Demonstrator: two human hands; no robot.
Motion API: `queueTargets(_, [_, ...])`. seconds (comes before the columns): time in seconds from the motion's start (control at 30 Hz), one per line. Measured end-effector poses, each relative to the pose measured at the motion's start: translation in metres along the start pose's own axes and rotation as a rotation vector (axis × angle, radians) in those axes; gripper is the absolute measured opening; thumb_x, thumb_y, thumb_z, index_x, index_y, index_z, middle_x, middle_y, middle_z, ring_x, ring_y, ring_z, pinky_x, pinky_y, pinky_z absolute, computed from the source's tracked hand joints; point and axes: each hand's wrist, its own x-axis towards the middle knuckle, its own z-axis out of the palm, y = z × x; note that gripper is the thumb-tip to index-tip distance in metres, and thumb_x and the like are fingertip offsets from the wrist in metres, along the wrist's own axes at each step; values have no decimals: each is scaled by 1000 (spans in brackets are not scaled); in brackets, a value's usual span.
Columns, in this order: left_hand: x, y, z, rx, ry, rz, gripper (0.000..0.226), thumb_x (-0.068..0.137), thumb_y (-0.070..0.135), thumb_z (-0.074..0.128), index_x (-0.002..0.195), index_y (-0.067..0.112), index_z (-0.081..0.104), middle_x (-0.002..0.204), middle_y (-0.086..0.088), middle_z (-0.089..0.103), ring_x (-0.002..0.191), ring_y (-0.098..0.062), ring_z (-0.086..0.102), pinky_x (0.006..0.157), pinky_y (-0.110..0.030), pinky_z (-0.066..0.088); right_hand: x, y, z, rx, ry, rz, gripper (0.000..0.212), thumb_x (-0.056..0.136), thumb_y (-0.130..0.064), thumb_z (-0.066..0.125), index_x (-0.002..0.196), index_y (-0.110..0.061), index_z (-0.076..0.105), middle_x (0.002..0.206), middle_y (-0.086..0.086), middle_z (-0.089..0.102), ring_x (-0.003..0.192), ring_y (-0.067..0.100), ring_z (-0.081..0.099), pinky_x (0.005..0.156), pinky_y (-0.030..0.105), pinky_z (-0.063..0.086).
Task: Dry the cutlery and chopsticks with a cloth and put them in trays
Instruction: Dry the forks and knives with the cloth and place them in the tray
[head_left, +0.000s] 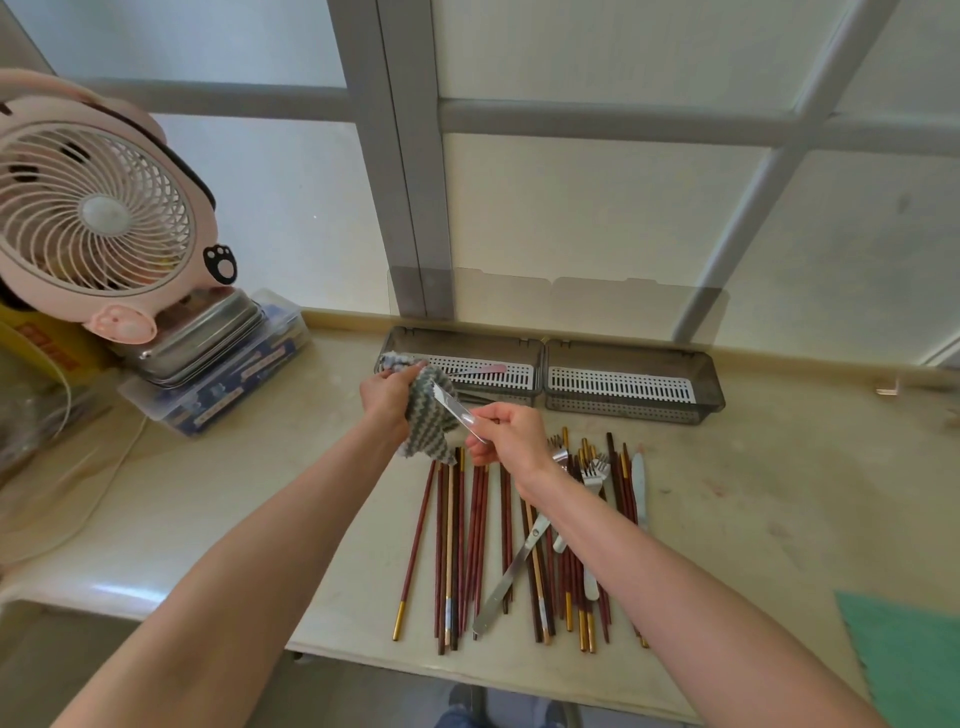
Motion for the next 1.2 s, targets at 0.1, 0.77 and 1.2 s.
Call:
queueTargets(0.1, [4, -2, 2, -22, 35, -17, 30, 77, 22, 75, 97, 3, 62, 84, -8, 63, 85, -23, 61, 69, -31, 49, -2, 3, 3, 24, 48, 1, 14, 92, -2, 56, 103, 2, 63, 65, 9, 61, 47, 9, 55, 48, 19, 49])
queueTargets(0.77, [-7, -13, -1, -239, -342, -25, 25, 86, 14, 61, 107, 1, 59, 99, -12, 65, 89, -24, 63, 82, -36, 51, 4, 17, -6, 230, -182, -52, 27, 91, -2, 57, 117, -7, 62, 95, 13, 69, 72, 17, 65, 69, 26, 57])
queueTargets(1.2, [-26, -20, 6, -278, -359, -37, 35, 88, 18, 59, 117, -2, 55, 110, -19, 65, 92, -27, 65, 65, -32, 53, 14, 21, -16, 315, -11, -86, 22, 85, 1, 62, 106, -2, 53, 95, 13, 67, 67, 18, 66, 66, 35, 59])
